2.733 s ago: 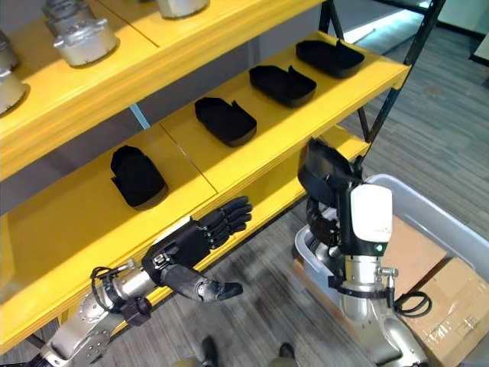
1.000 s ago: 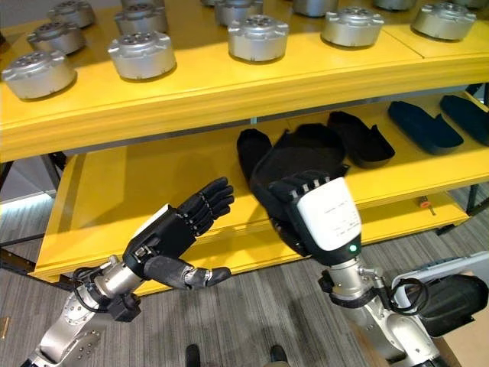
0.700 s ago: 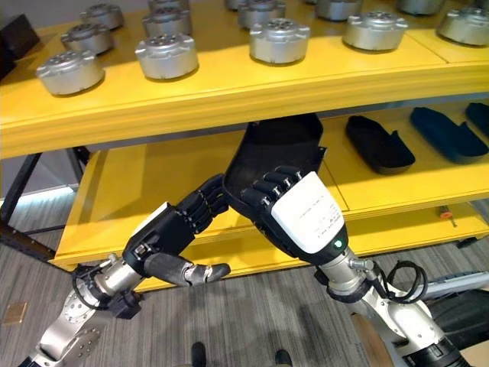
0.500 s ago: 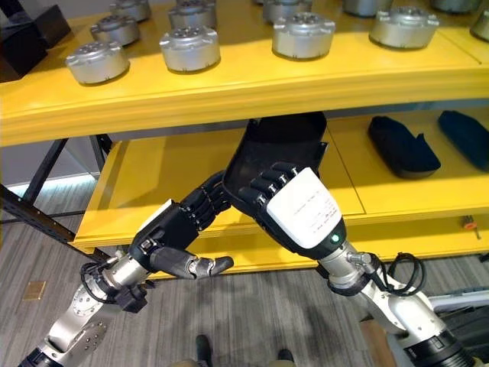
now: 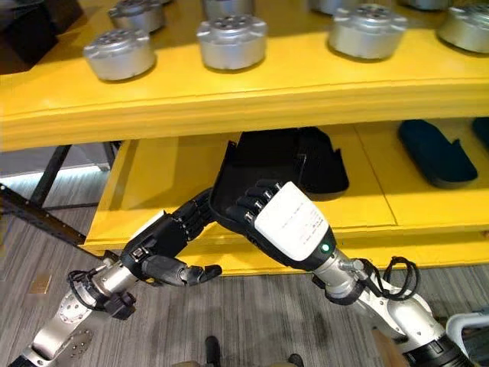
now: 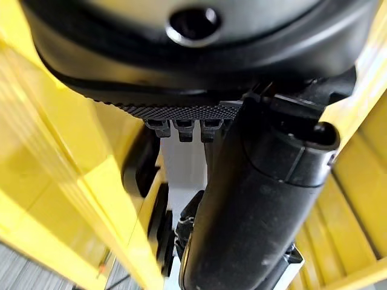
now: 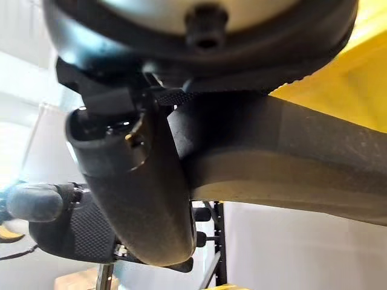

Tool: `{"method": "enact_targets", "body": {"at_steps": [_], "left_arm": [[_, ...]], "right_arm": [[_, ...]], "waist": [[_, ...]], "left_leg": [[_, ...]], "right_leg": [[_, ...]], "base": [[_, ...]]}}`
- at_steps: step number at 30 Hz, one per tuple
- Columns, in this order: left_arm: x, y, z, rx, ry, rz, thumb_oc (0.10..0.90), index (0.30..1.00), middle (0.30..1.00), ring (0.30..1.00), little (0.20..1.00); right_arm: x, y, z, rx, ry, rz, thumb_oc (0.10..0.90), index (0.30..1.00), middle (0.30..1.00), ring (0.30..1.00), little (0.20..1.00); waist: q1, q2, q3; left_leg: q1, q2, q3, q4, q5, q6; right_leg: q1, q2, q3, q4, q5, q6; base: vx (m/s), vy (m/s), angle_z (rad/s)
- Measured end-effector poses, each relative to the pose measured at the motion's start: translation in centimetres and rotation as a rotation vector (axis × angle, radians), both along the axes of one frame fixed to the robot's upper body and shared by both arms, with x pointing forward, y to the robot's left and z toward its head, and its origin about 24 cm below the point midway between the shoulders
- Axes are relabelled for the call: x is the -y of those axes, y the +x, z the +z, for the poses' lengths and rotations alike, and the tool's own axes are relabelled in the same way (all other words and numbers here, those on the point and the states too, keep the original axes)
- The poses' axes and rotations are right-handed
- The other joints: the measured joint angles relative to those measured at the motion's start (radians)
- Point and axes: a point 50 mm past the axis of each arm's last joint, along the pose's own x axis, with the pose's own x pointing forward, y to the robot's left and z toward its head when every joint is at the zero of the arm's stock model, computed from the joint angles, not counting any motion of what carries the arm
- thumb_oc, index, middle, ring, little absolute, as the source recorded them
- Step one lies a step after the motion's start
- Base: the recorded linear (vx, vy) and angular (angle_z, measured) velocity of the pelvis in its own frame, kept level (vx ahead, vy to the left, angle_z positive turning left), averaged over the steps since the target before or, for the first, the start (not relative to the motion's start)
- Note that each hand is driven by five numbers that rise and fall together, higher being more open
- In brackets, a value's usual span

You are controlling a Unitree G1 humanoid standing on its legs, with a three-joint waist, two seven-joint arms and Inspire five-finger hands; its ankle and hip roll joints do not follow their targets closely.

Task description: Move parts from the plastic box to the shelf.

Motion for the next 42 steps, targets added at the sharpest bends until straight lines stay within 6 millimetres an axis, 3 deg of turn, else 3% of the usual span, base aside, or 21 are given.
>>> {"method": "enact_targets", "body": {"at_steps": [5,11,13,15,16,18,20,22,26,33,37,42], "left_arm": [[-0.5,0.0,0.0,-0.003,0.034,0.006,0.900,1.000,1.000,1.000,1.000],[-0.8,-0.7,-0.8,-0.035,0.035,0.033,0.900,1.000,1.000,1.000,1.000],[-0.7,-0.8,-1.0,-0.027,0.037,0.047,0.900,1.000,1.000,1.000,1.000],[-1.0,-0.6,-0.7,-0.012,0.037,0.062,0.900,1.000,1.000,1.000,1.000],[-1.4,-0.5,-0.4,0.001,0.038,0.078,0.900,1.000,1.000,1.000,1.000],[-1.7,-0.4,-0.1,0.014,0.040,0.094,0.900,1.000,1.000,1.000,1.000],[-1.3,-0.4,-0.3,0.007,0.030,0.077,0.900,1.000,1.000,1.000,1.000],[-1.0,-0.5,-0.2,0.029,0.022,0.048,0.900,1.000,1.000,1.000,1.000],[-0.8,-0.6,-0.4,0.023,0.010,0.043,0.900,1.000,1.000,1.000,1.000],[-0.7,-0.6,-0.3,0.027,0.010,0.029,0.900,1.000,1.000,1.000,1.000],[-0.7,-0.6,-0.3,0.026,0.013,0.014,0.900,1.000,1.000,1.000,1.000],[-0.7,-0.8,-0.6,0.011,0.006,-0.004,0.900,1.000,1.000,1.000,1.000]], "right_arm": [[-0.1,0.0,-0.2,-0.008,-0.008,0.002,0.400,0.300,0.300,0.300,0.300],[-0.7,1.2,-1.0,-0.033,-0.032,0.002,0.400,0.300,0.300,0.300,0.300],[-0.6,1.5,-1.5,-0.061,-0.053,-0.021,0.400,0.300,0.300,0.300,0.300],[-0.4,1.7,-2.0,-0.089,-0.074,-0.039,0.400,0.300,0.300,0.300,0.300],[-0.2,1.8,-2.3,-0.104,-0.086,-0.056,0.400,0.300,0.300,0.300,0.300],[0.0,1.9,-2.3,-0.110,-0.096,-0.071,0.400,0.300,0.300,0.300,0.300],[0.7,2.2,-3.0,-0.136,-0.096,-0.091,0.400,0.300,0.300,0.300,0.300],[2.1,3.1,-4.3,-0.182,-0.125,-0.161,0.400,0.300,0.300,0.300,0.300],[2.2,4.0,-6.1,-0.257,-0.185,-0.181,0.400,0.300,0.300,0.300,0.300],[1.4,4.2,-6.7,-0.280,-0.233,-0.160,0.400,0.300,0.300,0.300,0.300],[1.2,4.8,-7.4,-0.295,-0.253,-0.163,0.400,0.300,0.300,0.300,0.300],[2.3,5.5,-8.8,-0.347,-0.282,-0.244,0.400,0.300,0.300,0.300,0.300]], "waist": [[0.032,-0.020,0.000],[0.068,-0.034,-0.002],[0.062,-0.027,-0.001],[0.061,-0.033,-0.002],[0.061,-0.046,-0.006],[0.059,-0.063,-0.014],[0.043,-0.044,-0.038],[0.061,-0.032,-0.047],[0.062,-0.031,-0.047],[0.060,-0.028,-0.047],[0.081,-0.026,-0.047],[0.103,-0.023,-0.047]], "left_leg": [[0.000,-0.003,-0.016,0.000,-0.001,0.007],[-0.001,0.002,0.012,0.000,-0.001,0.030],[0.001,0.017,-0.024,-0.001,-0.006,0.053],[-0.001,0.035,-0.050,-0.002,0.000,0.049],[-0.004,0.035,-0.071,-0.002,0.002,0.050],[-0.005,0.013,-0.085,-0.006,-0.002,0.039],[-0.026,0.010,-0.145,-0.006,-0.001,0.033],[-0.038,0.023,-0.156,-0.002,0.021,0.022],[-0.019,0.032,-0.157,-0.002,0.024,-0.001],[-0.004,0.031,-0.156,-0.002,0.021,-0.004],[0.000,0.031,-0.160,-0.006,0.009,-0.012],[-0.001,0.030,-0.179,-0.005,0.009,-0.008]], "right_leg": [[0.007,0.000,-0.045,0.006,0.028,-0.005],[-0.050,-0.013,-0.183,0.101,0.049,-0.021],[-0.105,0.005,-0.146,0.203,-0.006,-0.019],[-0.112,0.076,-0.091,0.139,-0.038,-0.046],[-0.115,0.119,-0.039,0.072,-0.033,-0.057],[-0.123,0.149,0.007,0.013,0.012,-0.079],[-0.101,0.183,0.106,-0.009,0.014,-0.077],[-0.081,0.195,0.088,-0.060,0.050,-0.101],[-0.040,0.205,0.071,-0.103,0.065,-0.108],[-0.025,0.206,0.066,-0.104,0.062,-0.105],[-0.021,0.200,0.064,-0.111,0.060,-0.106],[-0.015,0.200,0.043,-0.111,0.056,-0.110]], "base": [[0.00,0.164,0.11],[-0.02,0.066,-0.10],[0.04,-0.078,0.27],[0.03,-0.072,0.44],[0.04,-0.091,0.47],[0.06,-0.109,0.56],[0.05,-0.103,0.72],[0.09,-0.123,0.42],[0.05,-0.055,0.01],[0.06,-0.043,0.00],[0.06,-0.065,0.00],[0.04,-0.070,0.12]]}}
